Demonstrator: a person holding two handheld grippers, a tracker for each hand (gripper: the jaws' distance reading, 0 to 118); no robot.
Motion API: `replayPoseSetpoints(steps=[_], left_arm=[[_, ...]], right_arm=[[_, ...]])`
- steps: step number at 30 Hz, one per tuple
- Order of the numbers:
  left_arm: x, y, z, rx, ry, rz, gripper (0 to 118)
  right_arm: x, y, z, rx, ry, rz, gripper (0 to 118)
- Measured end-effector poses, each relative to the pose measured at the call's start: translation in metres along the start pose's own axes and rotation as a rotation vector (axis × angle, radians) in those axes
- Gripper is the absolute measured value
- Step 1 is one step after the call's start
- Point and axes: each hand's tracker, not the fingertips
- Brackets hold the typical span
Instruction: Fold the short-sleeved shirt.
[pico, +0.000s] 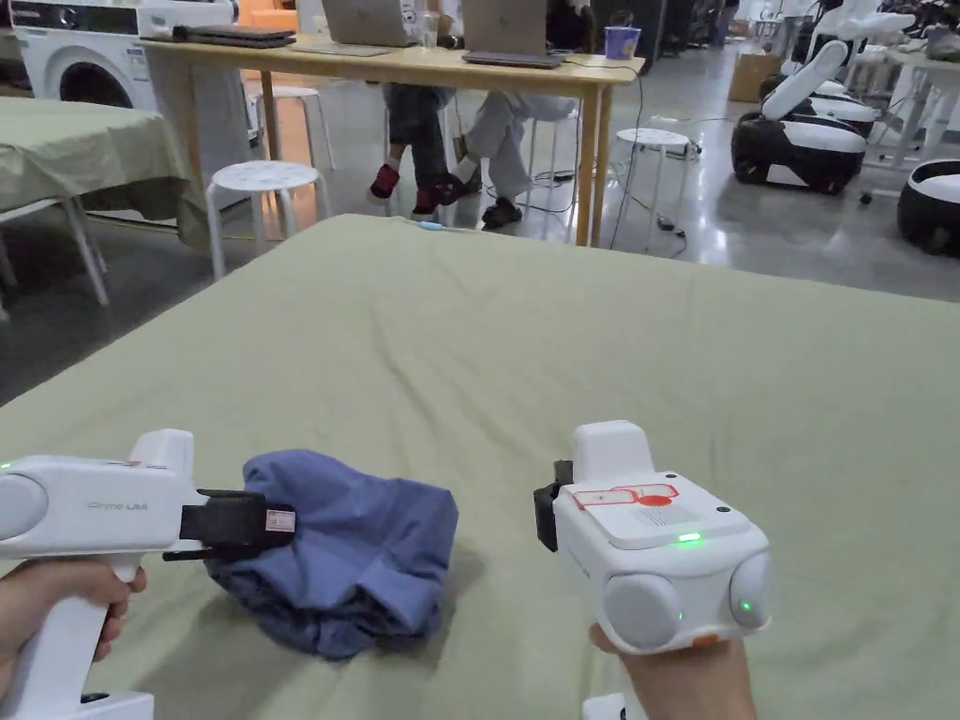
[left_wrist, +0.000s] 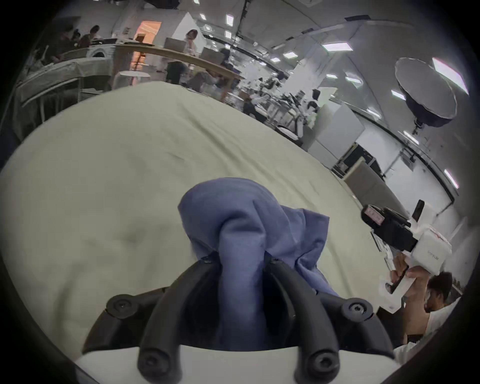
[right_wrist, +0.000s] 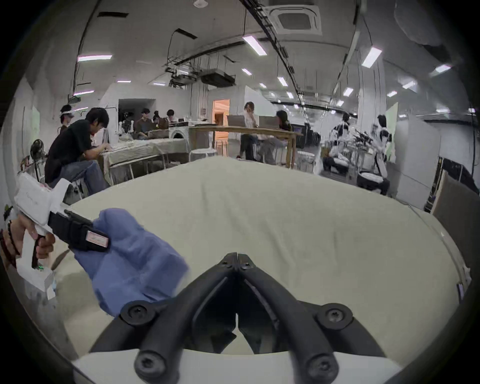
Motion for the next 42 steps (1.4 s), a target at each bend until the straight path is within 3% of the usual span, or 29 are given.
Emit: replayPoseSetpoints(steps=[8, 10, 12, 14, 18, 19, 20, 22, 23, 24, 25, 29, 42], left_arm=[[-0.045, 0.008, -0.005, 0.011, 0.016, 0.033, 27], [-0.043, 0.007, -0.005, 0.036, 0.040, 0.021, 66], [-0.025, 0.004, -0.002, 0.089, 0.101, -0.032, 118], [-0.015, 0.010, 0.009, 0.145, 0.069, -0.043, 110], [0.050, 0.019, 0.027, 0.176, 0.126, -0.062, 118], [0.022, 0.027, 0.027, 0.203, 0.147, -0.097, 117], [0.035, 0.029, 0.030, 0.228, 0.168, -0.126, 109], [0.066, 0.031, 0.033, 0.259, 0.225, -0.209, 71], [0.104, 0.024, 0.038, 0.293, 0.277, -0.244, 45], [0.125, 0.021, 0.035, 0.323, 0.332, -0.279, 11], [0.148, 0.016, 0.029, 0.356, 0.376, -0.325, 0], [0.187, 0.025, 0.004, 0.404, 0.284, -0.352, 0], [0.449, 0.029, -0.097, 0.560, 0.181, -0.476, 2]], right_arm=[[-0.006, 0.011, -0.013, -0.003, 0.043, -0.011, 0], [-0.004, 0.008, -0.012, -0.016, 0.051, -0.013, 0], [-0.003, 0.004, -0.010, -0.020, 0.050, -0.009, 0], [0.001, 0.003, -0.005, -0.024, 0.050, 0.001, 0], [0.012, 0.004, 0.008, -0.028, 0.043, 0.012, 0], [0.017, 0.005, 0.012, -0.025, 0.037, 0.012, 0], [0.022, 0.006, 0.011, -0.019, 0.031, 0.017, 0], [0.033, 0.011, 0.020, -0.008, 0.015, 0.018, 0], [0.041, 0.014, 0.025, 0.000, 0.015, 0.019, 0], [0.047, 0.020, 0.035, 0.008, 0.009, 0.020, 0], [0.056, 0.023, 0.042, 0.019, -0.003, 0.016, 0], [0.095, 0.039, 0.077, 0.060, -0.046, -0.001, 0], [0.267, 0.073, 0.178, 0.180, -0.281, -0.054, 0]])
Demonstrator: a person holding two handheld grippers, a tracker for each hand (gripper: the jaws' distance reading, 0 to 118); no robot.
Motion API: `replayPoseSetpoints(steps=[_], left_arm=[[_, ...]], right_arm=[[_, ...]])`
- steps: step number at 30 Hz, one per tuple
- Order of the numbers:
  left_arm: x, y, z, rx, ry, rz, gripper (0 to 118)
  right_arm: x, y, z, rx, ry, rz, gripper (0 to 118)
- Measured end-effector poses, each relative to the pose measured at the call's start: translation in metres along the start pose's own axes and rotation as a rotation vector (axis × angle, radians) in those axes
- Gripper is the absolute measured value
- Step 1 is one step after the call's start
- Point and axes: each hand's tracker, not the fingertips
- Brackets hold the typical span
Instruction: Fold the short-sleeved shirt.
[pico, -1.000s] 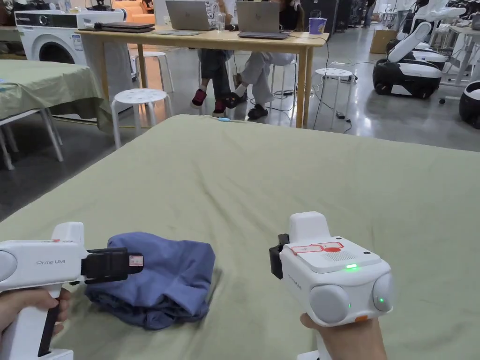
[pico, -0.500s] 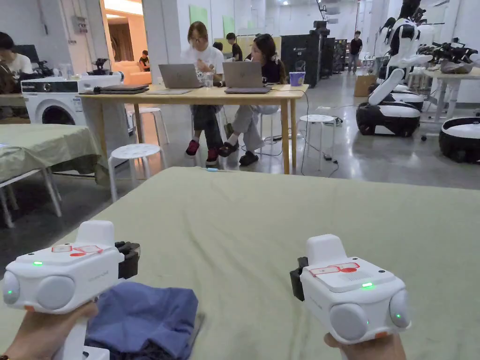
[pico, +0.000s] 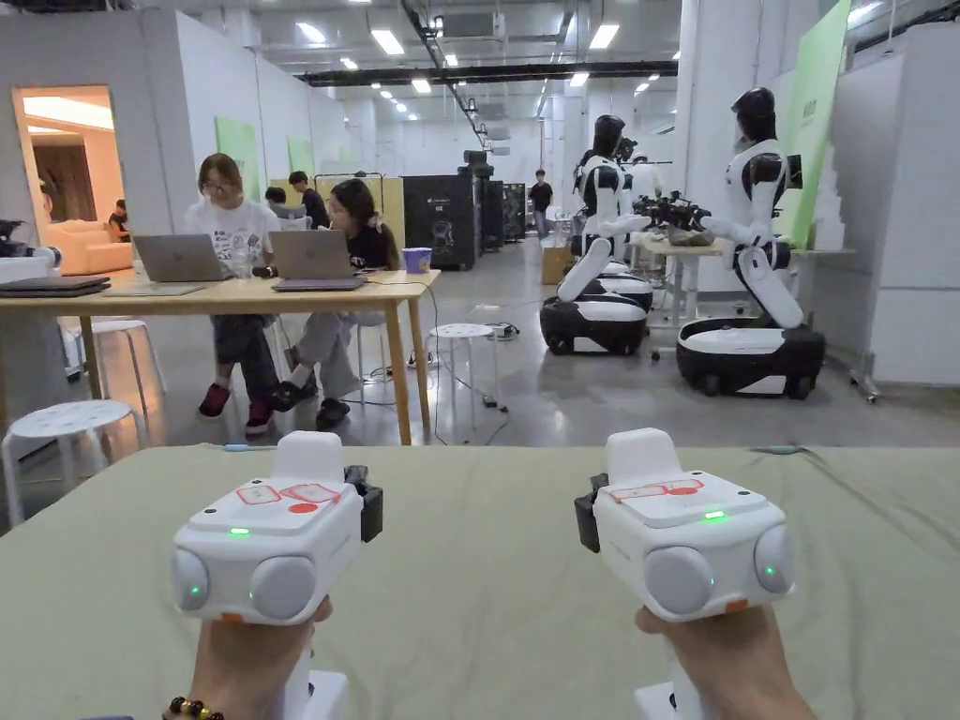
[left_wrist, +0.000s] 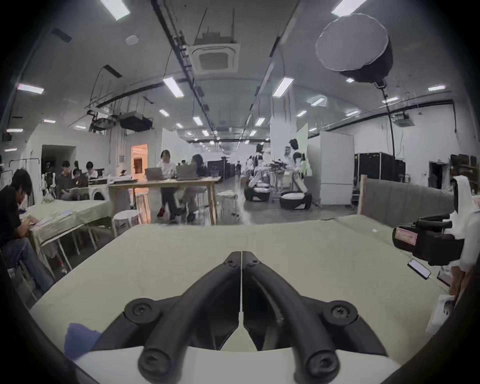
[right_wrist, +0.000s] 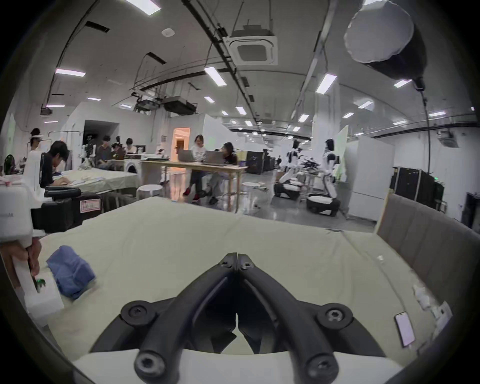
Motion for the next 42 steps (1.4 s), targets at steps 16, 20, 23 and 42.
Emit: replayPoseSetpoints(steps=[16, 20, 23, 42], left_arm=[[0.116, 0.011, -0.060, 0.023, 0.042, -0.020, 0], [0.115, 0.009, -0.052, 0.028, 0.052, -0.027, 0], [0.114, 0.008, -0.050, 0.030, 0.045, -0.049, 0], [0.111, 0.010, -0.054, 0.027, 0.038, 0.018, 58]], right_arm=[[0.150, -0.020, -0.020, 0.021, -0.133, -0.017, 0], [0.149, -0.019, -0.010, 0.031, -0.142, -0.040, 0], [0.146, -0.015, -0.009, 0.049, -0.135, -0.046, 0], [0.144, -0.007, -0.005, 0.091, -0.171, -0.054, 53]])
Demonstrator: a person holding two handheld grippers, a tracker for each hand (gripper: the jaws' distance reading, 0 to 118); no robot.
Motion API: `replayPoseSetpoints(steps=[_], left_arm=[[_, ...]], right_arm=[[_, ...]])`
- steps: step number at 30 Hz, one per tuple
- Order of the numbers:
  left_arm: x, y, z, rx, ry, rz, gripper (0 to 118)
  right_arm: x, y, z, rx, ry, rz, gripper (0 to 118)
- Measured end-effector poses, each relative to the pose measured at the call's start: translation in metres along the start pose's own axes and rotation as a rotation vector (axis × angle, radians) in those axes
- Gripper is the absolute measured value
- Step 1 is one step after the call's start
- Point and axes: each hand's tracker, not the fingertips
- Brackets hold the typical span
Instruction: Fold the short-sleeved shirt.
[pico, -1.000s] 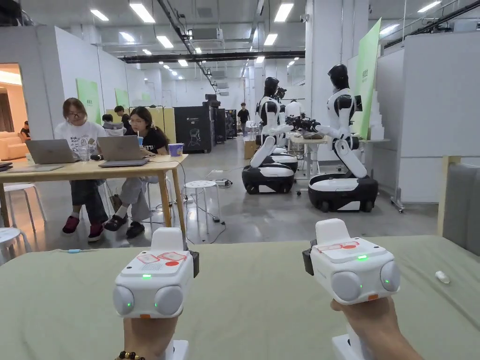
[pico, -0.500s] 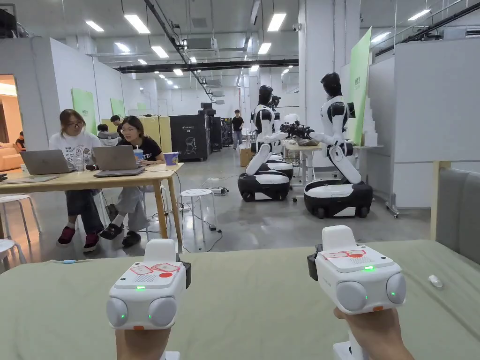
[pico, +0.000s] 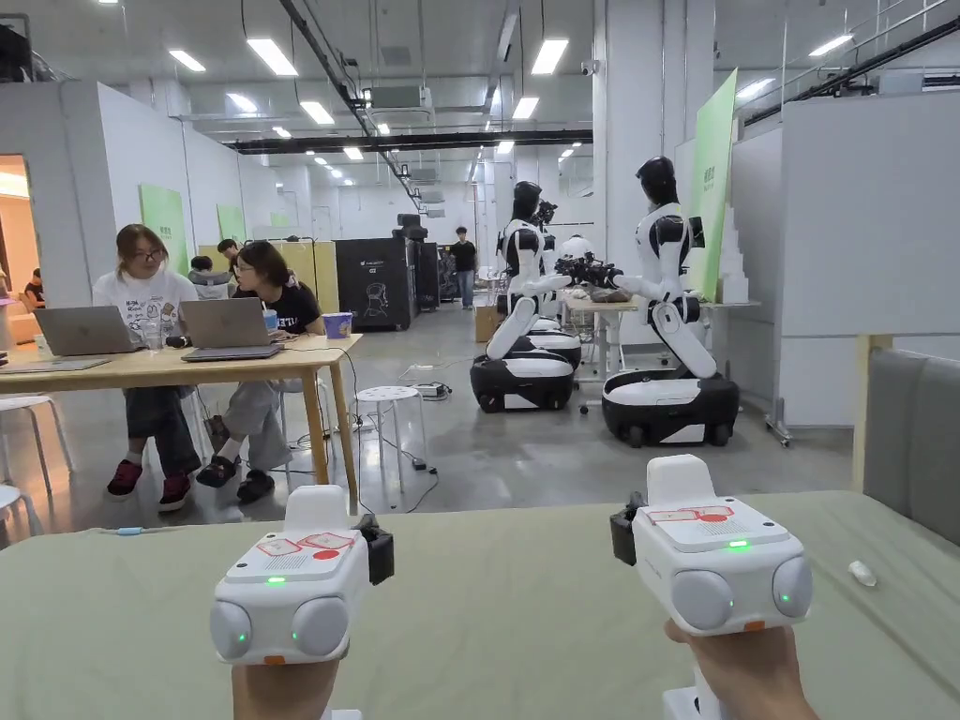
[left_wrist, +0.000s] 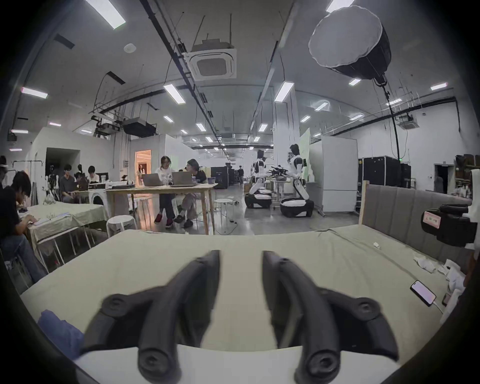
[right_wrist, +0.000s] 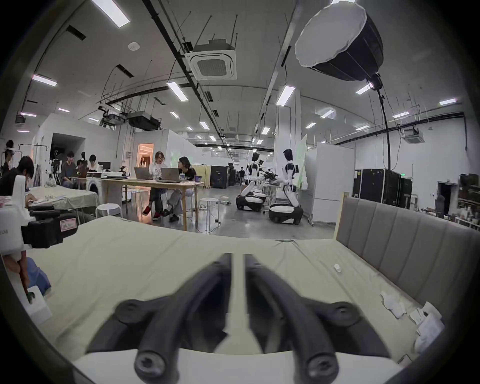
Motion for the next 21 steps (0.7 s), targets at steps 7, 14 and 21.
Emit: replayPoseSetpoints(steps=[7, 14, 21], left_arm=[[0.005, -0.007, -0.004, -0.007, -0.041, -0.001, 118], [0.008, -0.008, -0.004, -0.006, -0.019, 0.002, 118], [0.010, -0.008, 0.000, -0.003, 0.001, -0.015, 118]], right_arm=[[0.000, -0.003, 0.002, 0.030, -0.015, 0.002, 118], [0.008, -0.013, -0.005, 0.012, 0.004, -0.018, 118], [0.009, -0.014, -0.004, 0.011, 0.004, -0.024, 118]])
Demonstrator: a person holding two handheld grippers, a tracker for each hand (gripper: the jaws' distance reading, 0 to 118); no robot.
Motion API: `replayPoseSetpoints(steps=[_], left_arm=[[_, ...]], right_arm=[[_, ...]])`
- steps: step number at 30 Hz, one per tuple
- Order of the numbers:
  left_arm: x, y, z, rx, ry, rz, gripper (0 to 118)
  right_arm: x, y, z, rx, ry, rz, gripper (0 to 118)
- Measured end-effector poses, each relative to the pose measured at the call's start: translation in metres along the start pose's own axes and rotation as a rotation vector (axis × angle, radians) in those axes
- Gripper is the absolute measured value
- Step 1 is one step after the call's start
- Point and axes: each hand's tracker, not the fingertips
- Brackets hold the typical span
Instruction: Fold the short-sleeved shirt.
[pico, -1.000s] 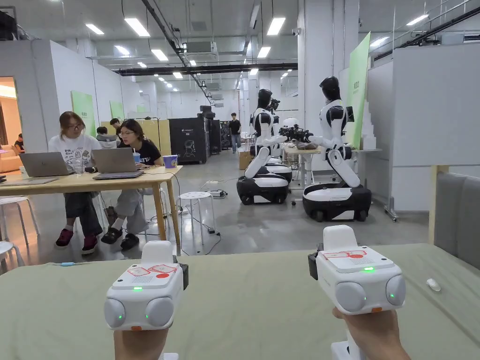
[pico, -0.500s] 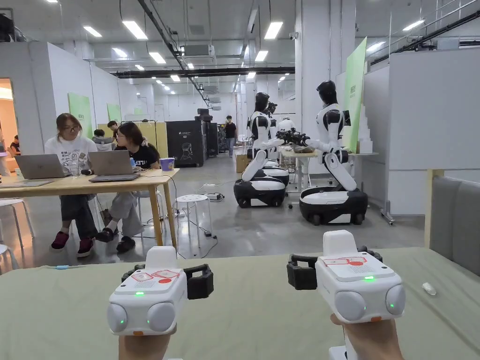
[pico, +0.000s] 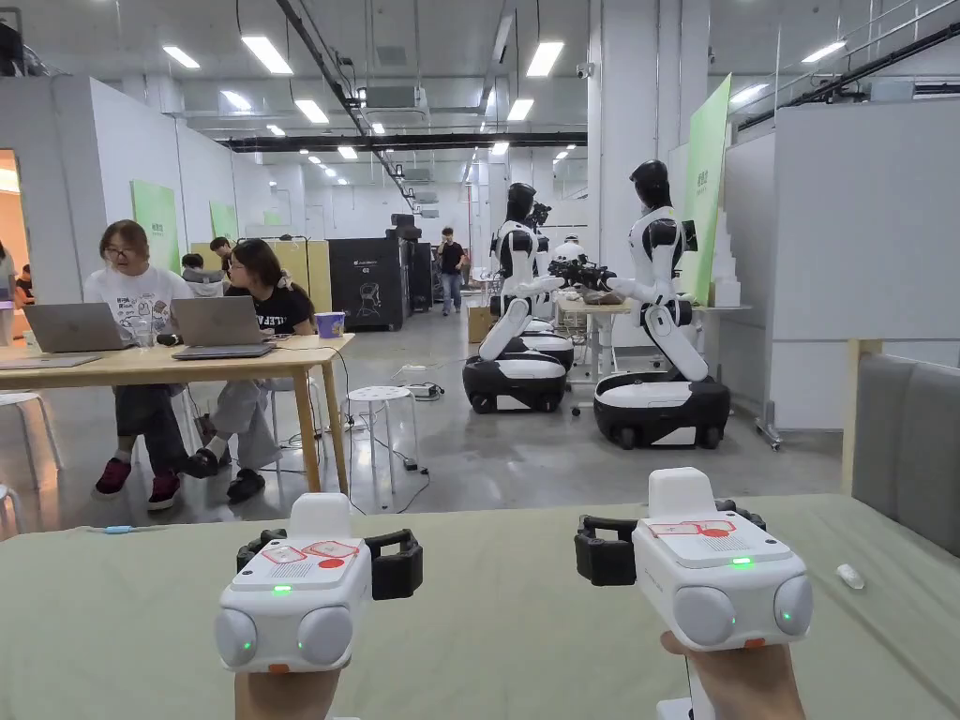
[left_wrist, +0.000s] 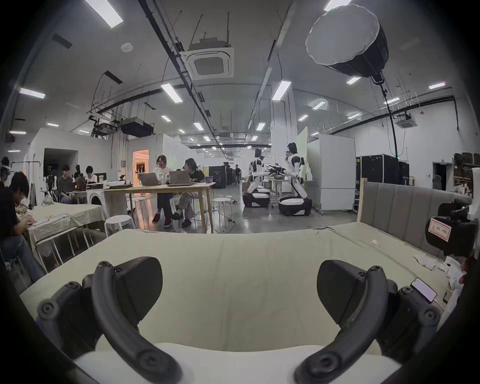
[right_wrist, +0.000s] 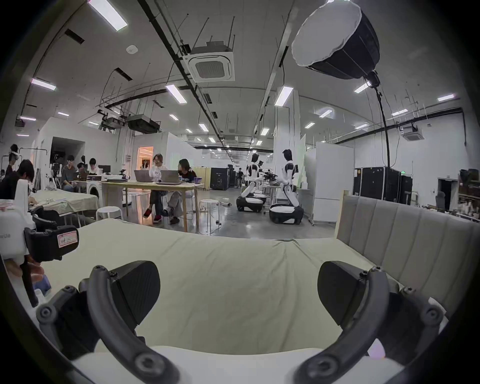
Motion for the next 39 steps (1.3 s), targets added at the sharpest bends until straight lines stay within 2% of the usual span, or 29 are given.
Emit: replayPoseSetpoints(steps=[17, 22, 39], left_arm=[[-0.005, -0.002, -0.001, -0.003, 0.016, 0.008, 118], [-0.008, -0.003, -0.009, -0.010, 0.013, 0.019, 118], [-0.008, -0.005, -0.005, 0.004, 0.028, 0.003, 118]], right_arm=[[-0.003, -0.003, -0.001, 0.000, 0.005, 0.005, 118], [-0.003, -0.004, -0.003, 0.010, -0.031, 0.000, 118], [-0.002, -0.011, -0.008, 0.020, -0.010, -0.024, 118]])
